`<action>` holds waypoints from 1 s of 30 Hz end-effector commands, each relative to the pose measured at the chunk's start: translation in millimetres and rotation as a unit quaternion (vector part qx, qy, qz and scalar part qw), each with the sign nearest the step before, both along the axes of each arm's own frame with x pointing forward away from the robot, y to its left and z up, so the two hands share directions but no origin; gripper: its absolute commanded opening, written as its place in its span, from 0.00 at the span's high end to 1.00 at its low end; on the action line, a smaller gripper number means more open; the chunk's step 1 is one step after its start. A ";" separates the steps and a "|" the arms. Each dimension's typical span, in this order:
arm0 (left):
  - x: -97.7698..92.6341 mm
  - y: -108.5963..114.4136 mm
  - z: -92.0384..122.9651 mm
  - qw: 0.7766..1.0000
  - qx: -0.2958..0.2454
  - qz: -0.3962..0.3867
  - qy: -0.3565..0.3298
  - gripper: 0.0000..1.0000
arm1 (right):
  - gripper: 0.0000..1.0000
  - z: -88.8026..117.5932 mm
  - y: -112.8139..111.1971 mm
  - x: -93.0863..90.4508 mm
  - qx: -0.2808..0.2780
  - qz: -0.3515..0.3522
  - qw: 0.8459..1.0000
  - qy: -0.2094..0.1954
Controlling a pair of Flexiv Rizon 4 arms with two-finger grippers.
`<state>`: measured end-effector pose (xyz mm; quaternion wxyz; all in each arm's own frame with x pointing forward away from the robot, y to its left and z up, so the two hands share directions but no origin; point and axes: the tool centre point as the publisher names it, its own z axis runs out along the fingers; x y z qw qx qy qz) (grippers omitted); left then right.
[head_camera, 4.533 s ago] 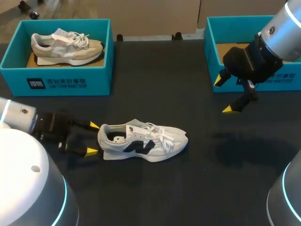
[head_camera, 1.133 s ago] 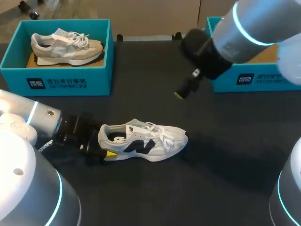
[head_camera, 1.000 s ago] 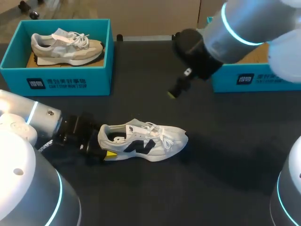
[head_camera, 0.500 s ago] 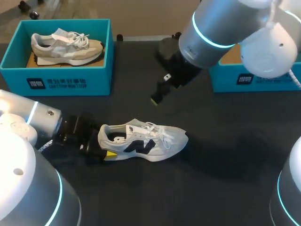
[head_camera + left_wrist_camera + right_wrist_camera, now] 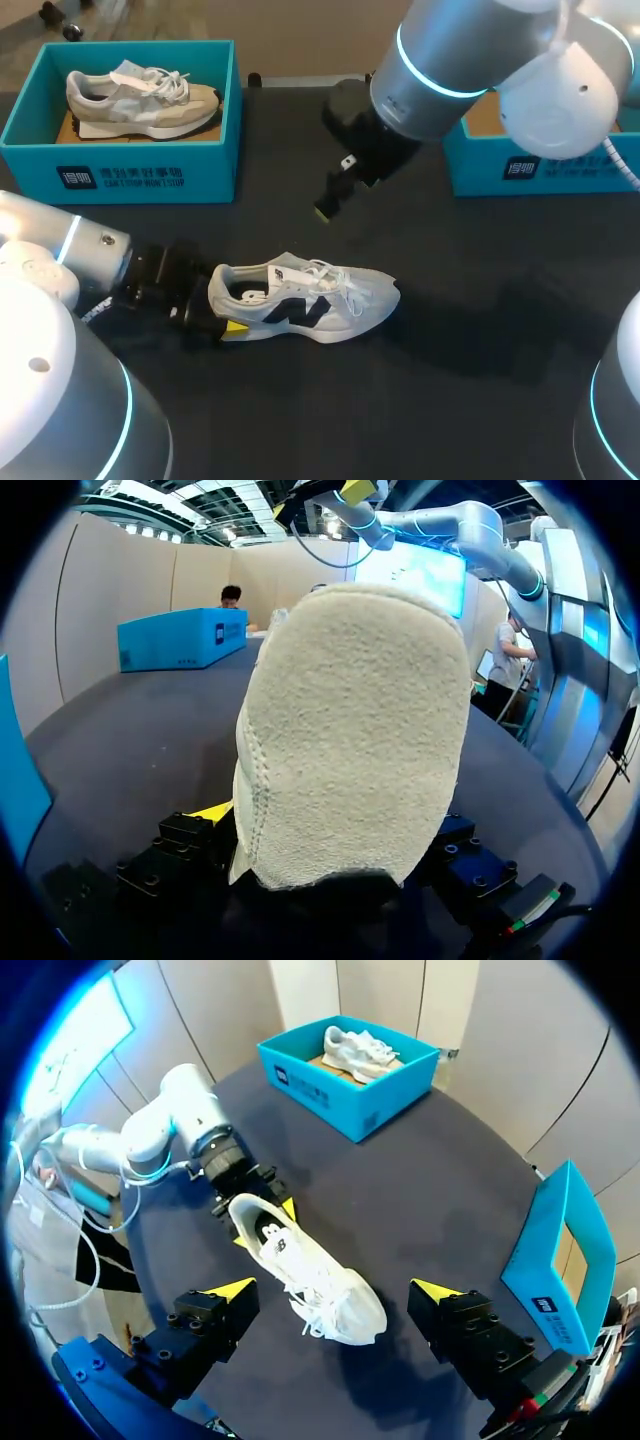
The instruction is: Take the shoe out of the shoebox, open the shoe tongue, remove and reinsert the insole, then place the shoe into the shoebox
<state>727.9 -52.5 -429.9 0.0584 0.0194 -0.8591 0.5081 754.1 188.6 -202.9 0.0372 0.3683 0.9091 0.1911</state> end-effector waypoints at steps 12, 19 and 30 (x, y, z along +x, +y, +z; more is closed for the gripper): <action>-1.1 -4.0 -8.4 1.000 0.001 0.000 0.000 1.00 | 0.00 -22.5 36.7 -9.8 0.032 -0.214 0.976 -0.022; -1.1 -4.0 -8.4 1.000 0.001 0.000 0.000 1.00 | 0.00 -36.4 54.6 -9.2 0.029 -0.286 0.958 -0.011; -1.1 -4.0 -8.4 1.000 0.001 0.000 0.000 1.00 | 0.00 -65.4 97.7 -4.5 -0.009 -0.306 0.951 0.037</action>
